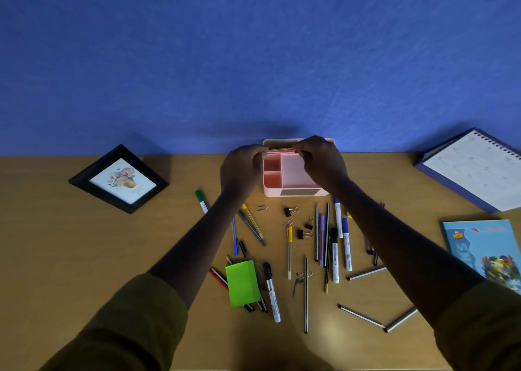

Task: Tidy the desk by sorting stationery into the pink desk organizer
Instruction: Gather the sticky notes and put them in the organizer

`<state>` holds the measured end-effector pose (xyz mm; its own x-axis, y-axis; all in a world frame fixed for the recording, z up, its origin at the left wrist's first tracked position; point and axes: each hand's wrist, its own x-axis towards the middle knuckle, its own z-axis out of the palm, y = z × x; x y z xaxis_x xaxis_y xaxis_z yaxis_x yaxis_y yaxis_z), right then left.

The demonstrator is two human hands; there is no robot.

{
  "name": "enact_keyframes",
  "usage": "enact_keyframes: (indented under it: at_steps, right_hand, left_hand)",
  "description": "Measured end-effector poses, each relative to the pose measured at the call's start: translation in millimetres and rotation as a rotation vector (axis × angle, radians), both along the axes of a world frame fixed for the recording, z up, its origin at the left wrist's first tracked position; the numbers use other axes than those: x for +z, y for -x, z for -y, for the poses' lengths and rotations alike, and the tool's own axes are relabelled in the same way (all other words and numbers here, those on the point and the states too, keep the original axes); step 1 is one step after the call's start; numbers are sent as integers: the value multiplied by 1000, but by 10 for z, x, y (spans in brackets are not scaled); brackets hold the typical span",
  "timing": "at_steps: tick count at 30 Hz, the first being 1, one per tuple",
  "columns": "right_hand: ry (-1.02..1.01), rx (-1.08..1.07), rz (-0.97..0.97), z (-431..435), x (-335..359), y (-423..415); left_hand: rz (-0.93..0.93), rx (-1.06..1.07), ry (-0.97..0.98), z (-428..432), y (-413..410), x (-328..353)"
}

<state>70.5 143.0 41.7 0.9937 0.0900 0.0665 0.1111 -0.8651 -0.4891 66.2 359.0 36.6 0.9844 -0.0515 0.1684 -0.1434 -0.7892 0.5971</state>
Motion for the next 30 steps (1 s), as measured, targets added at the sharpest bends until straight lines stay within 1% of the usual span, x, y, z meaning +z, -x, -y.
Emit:
enact_keyframes:
  at_steps: [6, 9, 13, 17, 19, 23, 27, 30]
  right_hand:
    - [-295, -89, -110, -89, 64, 549]
    - [-395, -92, -153, -201, 64, 890]
    - [-507, -98, -251, -377, -49, 1364]
    - [-471, -31, -378, -589, -291, 1824]
    - [-423, 17, -426, -698, -401, 2047]
    - [-368, 98, -515, -873, -581, 2438]
    - [-223, 173, -533, -1001, -702, 2691]
    - [-96, 232, -458, -1057, -749, 2832]
  left_hand:
    - [-119, 101, 215, -300, 674, 39]
    - [-222, 173, 276, -462, 1080, -26]
    - [-382, 336, 298, -606, 1603, -198]
    - [-567, 486, 350, -689, 2088, -420]
    - [-594, 520, 361, -719, 2302, -501]
    - [-644, 585, 295, -764, 2594, -602]
    - [-681, 645, 312, -731, 2778, -657]
    - [-696, 669, 340, -707, 2874, -694]
